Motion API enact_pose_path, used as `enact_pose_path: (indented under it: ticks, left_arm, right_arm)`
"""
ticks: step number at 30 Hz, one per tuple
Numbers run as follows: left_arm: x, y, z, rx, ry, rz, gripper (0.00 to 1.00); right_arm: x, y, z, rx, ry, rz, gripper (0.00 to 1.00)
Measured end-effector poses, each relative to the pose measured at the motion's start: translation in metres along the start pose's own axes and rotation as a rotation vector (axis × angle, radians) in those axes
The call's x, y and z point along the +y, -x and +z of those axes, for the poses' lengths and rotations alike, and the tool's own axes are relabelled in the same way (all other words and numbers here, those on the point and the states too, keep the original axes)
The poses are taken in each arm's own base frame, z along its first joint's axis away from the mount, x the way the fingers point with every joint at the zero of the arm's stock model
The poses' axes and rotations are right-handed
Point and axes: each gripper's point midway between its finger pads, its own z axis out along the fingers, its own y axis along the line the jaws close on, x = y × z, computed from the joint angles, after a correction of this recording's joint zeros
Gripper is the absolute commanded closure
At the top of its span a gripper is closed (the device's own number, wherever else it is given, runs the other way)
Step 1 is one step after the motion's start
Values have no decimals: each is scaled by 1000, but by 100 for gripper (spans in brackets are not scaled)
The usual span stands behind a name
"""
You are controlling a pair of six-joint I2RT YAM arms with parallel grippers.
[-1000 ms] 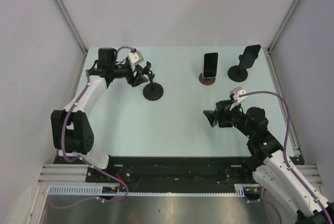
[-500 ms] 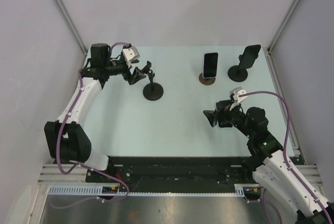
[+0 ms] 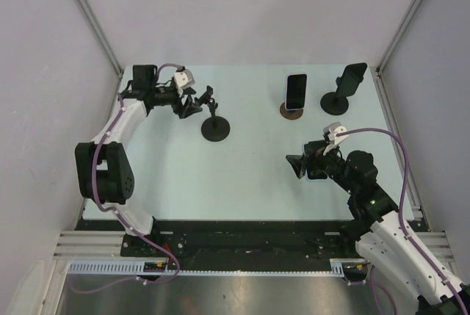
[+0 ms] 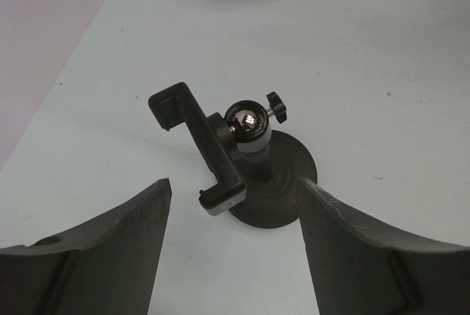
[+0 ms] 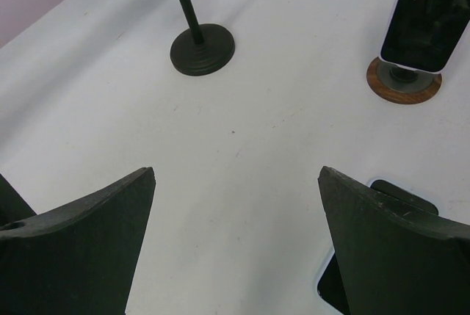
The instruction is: Remove the phone from the phone stand
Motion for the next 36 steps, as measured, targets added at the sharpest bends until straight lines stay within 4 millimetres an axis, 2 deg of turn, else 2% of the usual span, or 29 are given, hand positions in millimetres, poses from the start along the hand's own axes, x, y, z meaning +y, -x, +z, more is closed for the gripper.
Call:
enact_pose_path:
  ticks: [4, 12, 17, 23, 30, 36]
  left_arm:
    - [-6, 2, 5, -40, -49, 11, 39]
    - [-12, 0, 9, -65, -86, -6, 40]
    - [-18, -8, 10, -54, -95, -29, 42]
    - [-28, -15, 8, -41, -102, -54, 44]
    - [-37, -4, 0, -42, -92, -39, 51]
    - [-45, 2, 6, -33, -103, -34, 57]
  right_arm:
    - [0, 0, 0, 0, 0, 0, 1]
    - [0, -1, 0, 2, 0, 0, 1]
    - [-1, -6, 1, 10, 0, 2, 1]
    - [0, -4, 1, -1, 7, 0, 1]
    - [1, -3, 1, -4, 8, -1, 1]
    - [1, -3, 1, -5, 8, -1, 1]
